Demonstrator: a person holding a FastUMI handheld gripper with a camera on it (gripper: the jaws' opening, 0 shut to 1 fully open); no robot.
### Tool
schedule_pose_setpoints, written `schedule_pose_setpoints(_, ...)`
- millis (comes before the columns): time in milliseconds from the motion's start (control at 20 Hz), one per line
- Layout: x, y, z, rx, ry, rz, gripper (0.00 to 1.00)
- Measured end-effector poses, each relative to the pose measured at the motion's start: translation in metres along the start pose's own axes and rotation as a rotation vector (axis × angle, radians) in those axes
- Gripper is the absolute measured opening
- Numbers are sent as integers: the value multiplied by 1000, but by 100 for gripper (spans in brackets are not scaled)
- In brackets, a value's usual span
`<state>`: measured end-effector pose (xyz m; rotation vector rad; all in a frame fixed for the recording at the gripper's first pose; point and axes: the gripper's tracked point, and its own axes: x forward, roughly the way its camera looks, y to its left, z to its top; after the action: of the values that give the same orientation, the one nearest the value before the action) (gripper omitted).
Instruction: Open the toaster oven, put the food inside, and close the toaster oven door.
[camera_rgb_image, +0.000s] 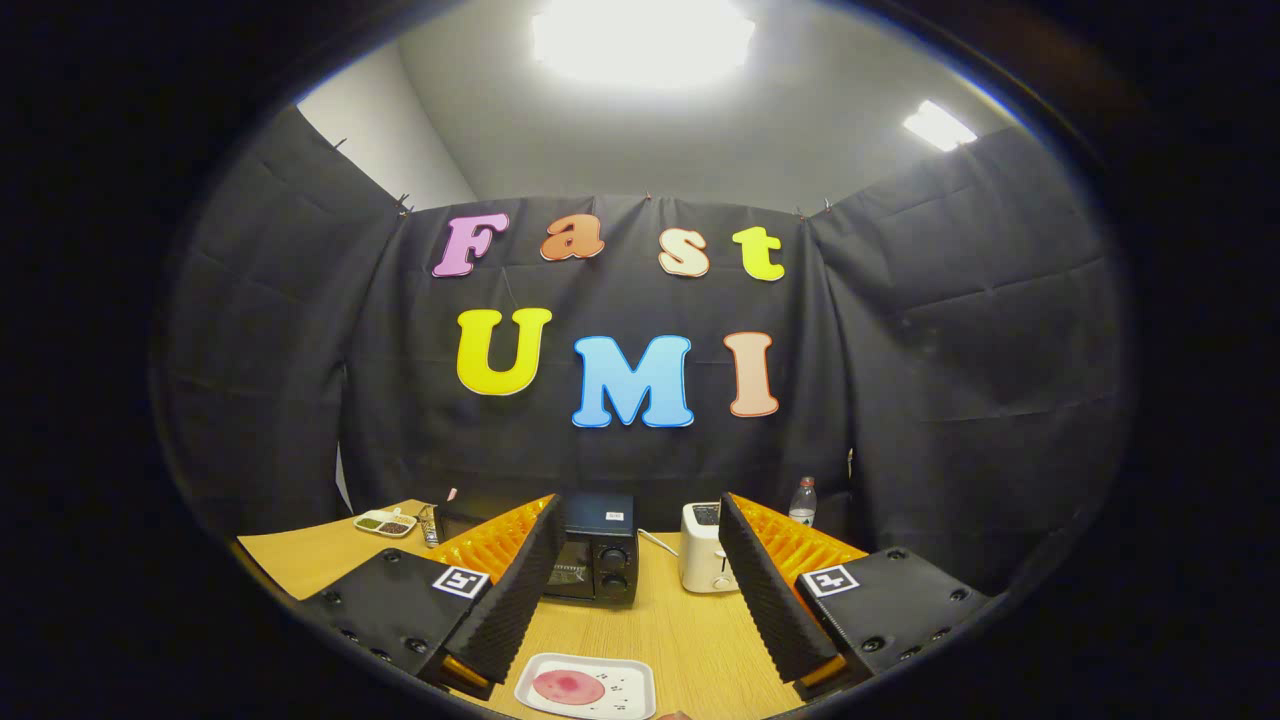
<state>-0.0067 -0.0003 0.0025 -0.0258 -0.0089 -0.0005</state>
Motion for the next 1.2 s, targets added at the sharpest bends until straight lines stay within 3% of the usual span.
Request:
schedule_pose_setpoints(550, 22, 18, 3, 13, 1, 19, 98)
schedule_pose_setpoints(1200, 136, 113, -22, 41, 40, 157, 98)
